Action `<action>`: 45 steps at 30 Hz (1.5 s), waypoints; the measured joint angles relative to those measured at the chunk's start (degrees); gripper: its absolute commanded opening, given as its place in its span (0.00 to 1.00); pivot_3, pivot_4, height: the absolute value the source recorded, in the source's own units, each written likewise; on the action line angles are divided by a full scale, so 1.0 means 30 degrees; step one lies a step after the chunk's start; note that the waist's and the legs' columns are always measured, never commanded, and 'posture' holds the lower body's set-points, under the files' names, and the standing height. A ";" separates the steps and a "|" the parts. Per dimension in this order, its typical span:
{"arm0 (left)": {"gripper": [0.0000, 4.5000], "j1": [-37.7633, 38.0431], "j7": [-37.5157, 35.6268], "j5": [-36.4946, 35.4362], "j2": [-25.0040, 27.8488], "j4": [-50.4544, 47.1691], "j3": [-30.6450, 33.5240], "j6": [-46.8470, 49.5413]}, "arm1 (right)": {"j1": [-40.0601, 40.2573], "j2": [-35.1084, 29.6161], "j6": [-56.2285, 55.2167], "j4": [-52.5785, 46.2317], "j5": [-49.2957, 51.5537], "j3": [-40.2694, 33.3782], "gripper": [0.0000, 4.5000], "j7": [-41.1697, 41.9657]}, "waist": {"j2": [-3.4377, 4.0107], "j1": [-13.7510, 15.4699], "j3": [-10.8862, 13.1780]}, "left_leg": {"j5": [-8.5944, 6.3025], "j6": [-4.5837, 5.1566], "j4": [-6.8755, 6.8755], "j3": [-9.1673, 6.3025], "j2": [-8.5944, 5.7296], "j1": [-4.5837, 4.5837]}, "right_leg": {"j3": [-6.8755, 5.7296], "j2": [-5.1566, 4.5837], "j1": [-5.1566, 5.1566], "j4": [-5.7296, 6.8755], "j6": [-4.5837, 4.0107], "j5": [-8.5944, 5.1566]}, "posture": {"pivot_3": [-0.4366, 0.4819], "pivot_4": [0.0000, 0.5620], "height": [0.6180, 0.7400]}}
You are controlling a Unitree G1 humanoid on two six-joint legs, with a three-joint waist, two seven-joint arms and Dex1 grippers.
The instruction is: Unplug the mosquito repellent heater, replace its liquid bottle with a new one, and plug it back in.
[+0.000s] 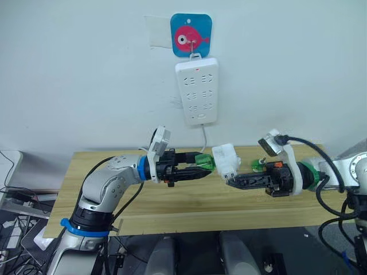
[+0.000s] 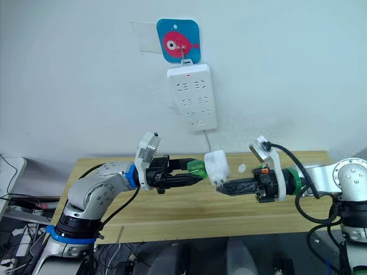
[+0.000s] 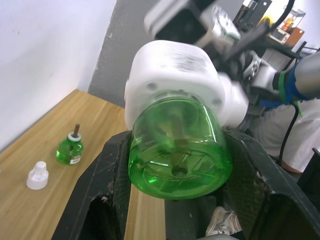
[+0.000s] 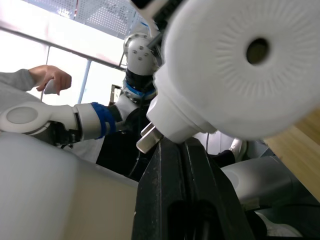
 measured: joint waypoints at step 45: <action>0.50 -0.0416 -0.3437 -0.1960 0.2354 0.0342 -0.1400 0.5105 | 0.4409 0.0624 -2.9718 -0.3016 -2.7091 0.2453 1.00 1.9503 | -0.0023 -0.0045 0.0022 | 0.0041 -0.0071 0.0022 0.0003 -0.0009 -0.0092 | 0.0016 -0.0017 -0.0164 0.0133 0.0004 -0.0003 | 0.30 0.39 1.00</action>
